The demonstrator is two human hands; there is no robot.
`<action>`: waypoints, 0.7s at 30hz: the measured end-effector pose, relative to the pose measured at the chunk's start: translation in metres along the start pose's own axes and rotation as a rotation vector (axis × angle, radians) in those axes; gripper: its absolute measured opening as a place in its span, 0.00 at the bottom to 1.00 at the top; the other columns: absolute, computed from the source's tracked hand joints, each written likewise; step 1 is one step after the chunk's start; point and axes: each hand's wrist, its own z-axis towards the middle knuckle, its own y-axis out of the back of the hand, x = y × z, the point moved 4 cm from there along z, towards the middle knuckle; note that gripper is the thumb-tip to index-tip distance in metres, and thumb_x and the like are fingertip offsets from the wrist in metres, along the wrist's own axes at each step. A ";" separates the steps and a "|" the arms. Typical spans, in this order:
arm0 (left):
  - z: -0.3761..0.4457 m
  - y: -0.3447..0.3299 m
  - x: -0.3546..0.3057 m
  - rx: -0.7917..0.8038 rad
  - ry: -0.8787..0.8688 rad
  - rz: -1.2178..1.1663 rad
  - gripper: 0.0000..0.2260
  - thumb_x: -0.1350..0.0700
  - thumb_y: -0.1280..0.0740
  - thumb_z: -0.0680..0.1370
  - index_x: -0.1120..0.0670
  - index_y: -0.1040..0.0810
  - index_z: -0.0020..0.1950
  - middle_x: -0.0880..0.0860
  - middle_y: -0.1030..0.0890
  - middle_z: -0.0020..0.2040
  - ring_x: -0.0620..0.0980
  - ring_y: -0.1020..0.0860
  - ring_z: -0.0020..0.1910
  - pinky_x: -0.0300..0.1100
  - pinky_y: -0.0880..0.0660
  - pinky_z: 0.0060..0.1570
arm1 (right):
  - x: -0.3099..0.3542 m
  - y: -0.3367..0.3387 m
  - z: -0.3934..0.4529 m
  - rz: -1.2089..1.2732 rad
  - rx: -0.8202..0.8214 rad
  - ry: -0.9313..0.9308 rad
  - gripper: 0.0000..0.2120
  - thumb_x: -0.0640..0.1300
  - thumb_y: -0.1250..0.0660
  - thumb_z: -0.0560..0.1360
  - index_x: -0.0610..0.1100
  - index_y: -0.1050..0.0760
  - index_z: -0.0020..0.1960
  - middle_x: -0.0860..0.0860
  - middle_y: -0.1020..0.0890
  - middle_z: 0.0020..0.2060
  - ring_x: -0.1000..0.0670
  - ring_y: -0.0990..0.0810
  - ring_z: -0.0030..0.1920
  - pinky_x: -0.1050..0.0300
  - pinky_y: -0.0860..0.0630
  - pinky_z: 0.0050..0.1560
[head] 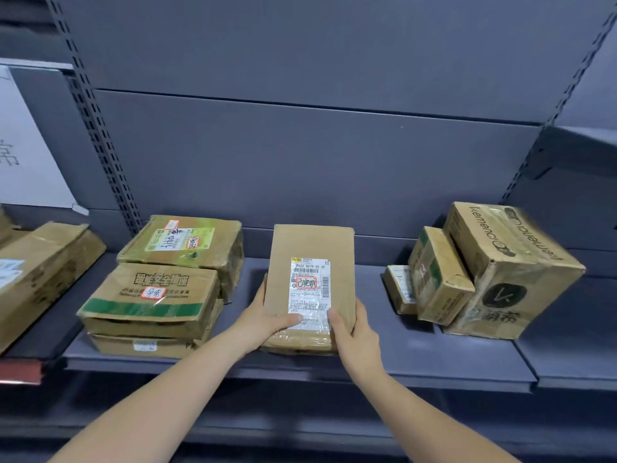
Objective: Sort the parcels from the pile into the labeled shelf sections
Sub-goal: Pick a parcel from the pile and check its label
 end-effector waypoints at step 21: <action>-0.113 0.032 0.012 0.037 -0.065 -0.096 0.38 0.59 0.22 0.68 0.46 0.37 0.73 0.45 0.20 0.61 0.45 0.23 0.61 0.48 0.28 0.65 | 0.017 -0.031 -0.119 -0.011 -0.085 0.030 0.27 0.62 0.39 0.77 0.60 0.41 0.74 0.61 0.23 0.59 0.54 0.24 0.59 0.57 0.25 0.55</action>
